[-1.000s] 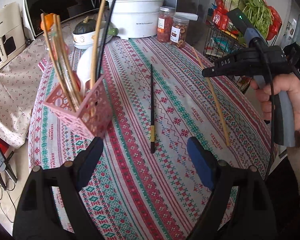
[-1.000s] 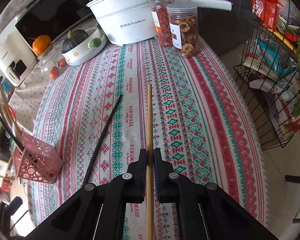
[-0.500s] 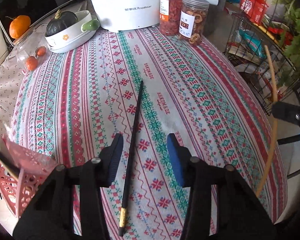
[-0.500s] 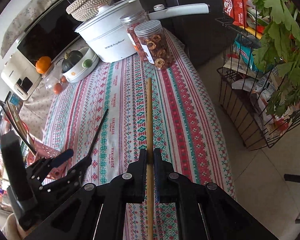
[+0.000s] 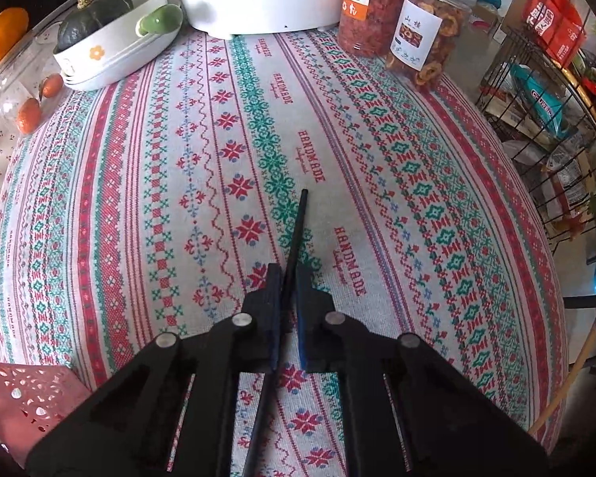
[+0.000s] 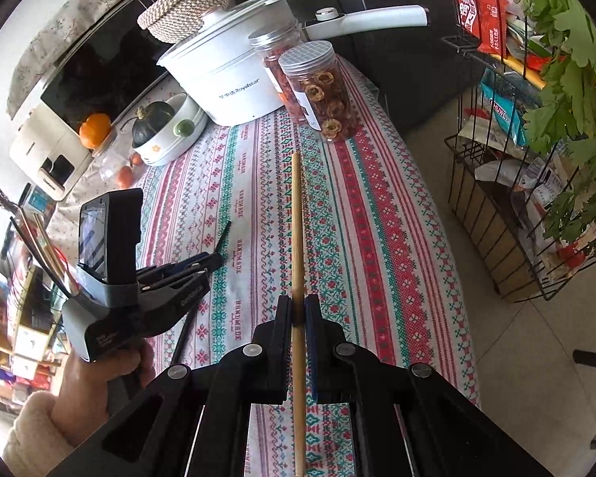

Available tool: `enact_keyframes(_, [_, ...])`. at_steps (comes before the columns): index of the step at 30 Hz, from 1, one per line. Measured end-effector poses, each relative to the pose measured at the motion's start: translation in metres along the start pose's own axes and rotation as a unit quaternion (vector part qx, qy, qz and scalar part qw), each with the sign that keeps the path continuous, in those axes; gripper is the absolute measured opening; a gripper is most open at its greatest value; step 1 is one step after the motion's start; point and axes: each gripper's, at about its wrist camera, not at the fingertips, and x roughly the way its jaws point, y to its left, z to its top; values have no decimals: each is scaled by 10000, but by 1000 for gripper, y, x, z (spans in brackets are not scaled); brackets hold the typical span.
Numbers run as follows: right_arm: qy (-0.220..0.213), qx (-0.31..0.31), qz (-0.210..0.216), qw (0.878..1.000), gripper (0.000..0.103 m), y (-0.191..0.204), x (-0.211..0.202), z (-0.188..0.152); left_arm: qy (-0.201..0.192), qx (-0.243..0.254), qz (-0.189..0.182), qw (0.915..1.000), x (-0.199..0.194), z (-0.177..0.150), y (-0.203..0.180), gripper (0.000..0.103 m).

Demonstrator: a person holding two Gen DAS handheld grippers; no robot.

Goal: Organize utensils
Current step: 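Grasp the black chopstick with the left tool and lift while the right tool holds its chopstick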

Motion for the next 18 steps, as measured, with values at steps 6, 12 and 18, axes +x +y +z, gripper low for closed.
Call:
enact_keyframes(6, [-84,-15,-6,10000,7,6,-4,-1,-319,320,-68,9990,-29,-22,-9,7])
enact_keyframes(12, [-283,-29,5,9996,7,14,-17,-7,-895,613,-323,9936,-87,-51,-10,7])
enact_keyframes(18, [-598,-139,25,9981,7,32,-33,-17,-1517,815,-682,9827,-147,-87,0,7])
